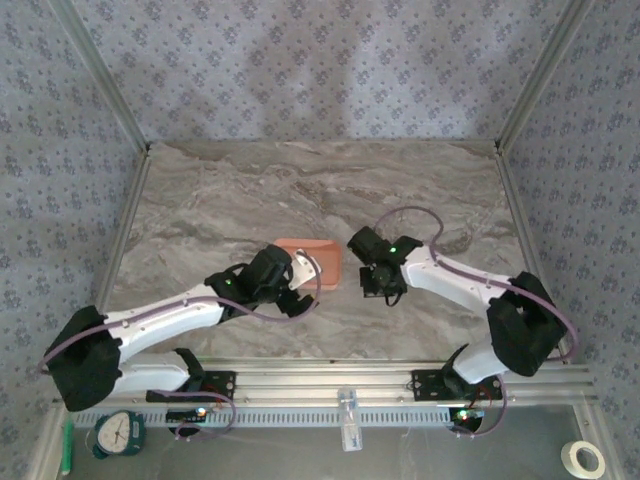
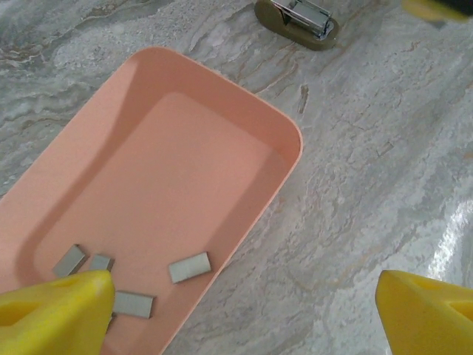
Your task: Load the staples into the stapler
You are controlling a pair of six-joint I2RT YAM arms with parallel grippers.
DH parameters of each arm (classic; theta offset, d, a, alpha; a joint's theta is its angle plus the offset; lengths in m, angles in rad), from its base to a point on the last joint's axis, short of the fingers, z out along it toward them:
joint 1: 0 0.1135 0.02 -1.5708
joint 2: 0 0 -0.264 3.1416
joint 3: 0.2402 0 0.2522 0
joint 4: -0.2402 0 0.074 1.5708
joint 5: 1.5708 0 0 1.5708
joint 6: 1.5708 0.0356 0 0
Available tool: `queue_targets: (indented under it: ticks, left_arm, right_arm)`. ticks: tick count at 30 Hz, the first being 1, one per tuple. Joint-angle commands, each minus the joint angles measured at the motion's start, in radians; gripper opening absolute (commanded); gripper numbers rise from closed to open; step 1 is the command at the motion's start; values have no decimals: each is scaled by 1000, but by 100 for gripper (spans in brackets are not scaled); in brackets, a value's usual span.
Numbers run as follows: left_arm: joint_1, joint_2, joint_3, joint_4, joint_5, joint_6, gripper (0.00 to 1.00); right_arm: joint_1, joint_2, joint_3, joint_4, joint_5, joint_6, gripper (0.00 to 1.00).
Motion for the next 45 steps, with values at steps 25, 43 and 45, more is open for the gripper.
queue_targets:
  ticks: [25,43,45]
  left_arm:
    - [11,215,151,232,19,-126,93]
    - [49,230,162,226,21,-157,93]
    - [49,229,164,228,21,-158,93]
  right_arm:
    - [-255,-233,-247,332,71,-230,16]
    - [-254,-201,-336,475,78,-215,16]
    - [-255,-201,-336,481,82,-220,16]
